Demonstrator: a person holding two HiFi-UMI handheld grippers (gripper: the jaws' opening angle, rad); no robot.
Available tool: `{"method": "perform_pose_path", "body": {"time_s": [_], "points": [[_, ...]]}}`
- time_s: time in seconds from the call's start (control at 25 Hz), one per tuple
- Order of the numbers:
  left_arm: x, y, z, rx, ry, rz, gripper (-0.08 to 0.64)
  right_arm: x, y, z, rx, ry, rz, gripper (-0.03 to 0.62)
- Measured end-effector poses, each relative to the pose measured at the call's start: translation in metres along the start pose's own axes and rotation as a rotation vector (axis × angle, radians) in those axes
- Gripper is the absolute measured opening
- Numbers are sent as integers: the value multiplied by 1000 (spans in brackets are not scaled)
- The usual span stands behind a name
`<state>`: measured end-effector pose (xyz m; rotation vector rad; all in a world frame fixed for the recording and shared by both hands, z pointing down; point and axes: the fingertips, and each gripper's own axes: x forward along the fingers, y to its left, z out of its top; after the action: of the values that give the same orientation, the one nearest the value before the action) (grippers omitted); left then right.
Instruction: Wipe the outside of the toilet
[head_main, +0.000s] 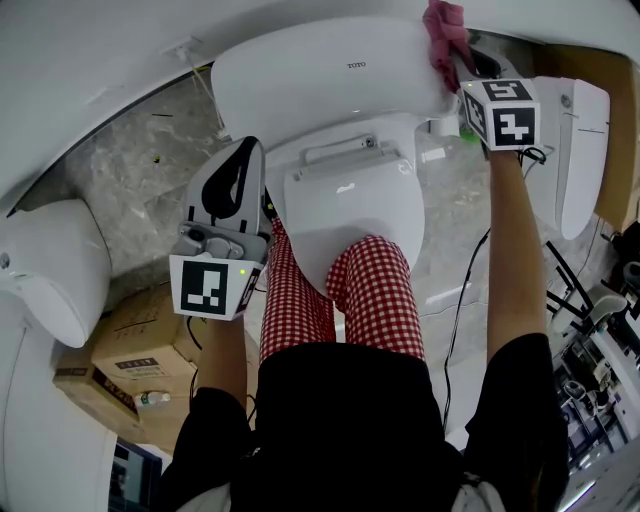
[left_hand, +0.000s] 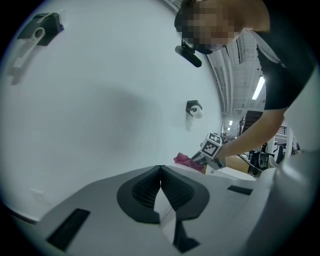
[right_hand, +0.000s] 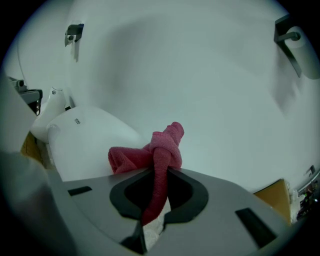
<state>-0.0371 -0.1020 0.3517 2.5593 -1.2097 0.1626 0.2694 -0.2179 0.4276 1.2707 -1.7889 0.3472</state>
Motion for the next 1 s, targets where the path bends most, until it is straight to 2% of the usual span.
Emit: {"method": "perform_pose_path", "body": {"time_s": [0.28, 0.48, 1.0], "points": [[0, -2, -5, -7, 11, -2, 9, 6, -10, -18, 18, 47, -18, 55], [2, -5, -8, -6, 19, -5, 9, 10, -14, -25, -15, 78, -19, 55], [10, -14, -13, -8, 29, -11, 9, 16, -19, -33, -30, 98, -23, 55]]}}
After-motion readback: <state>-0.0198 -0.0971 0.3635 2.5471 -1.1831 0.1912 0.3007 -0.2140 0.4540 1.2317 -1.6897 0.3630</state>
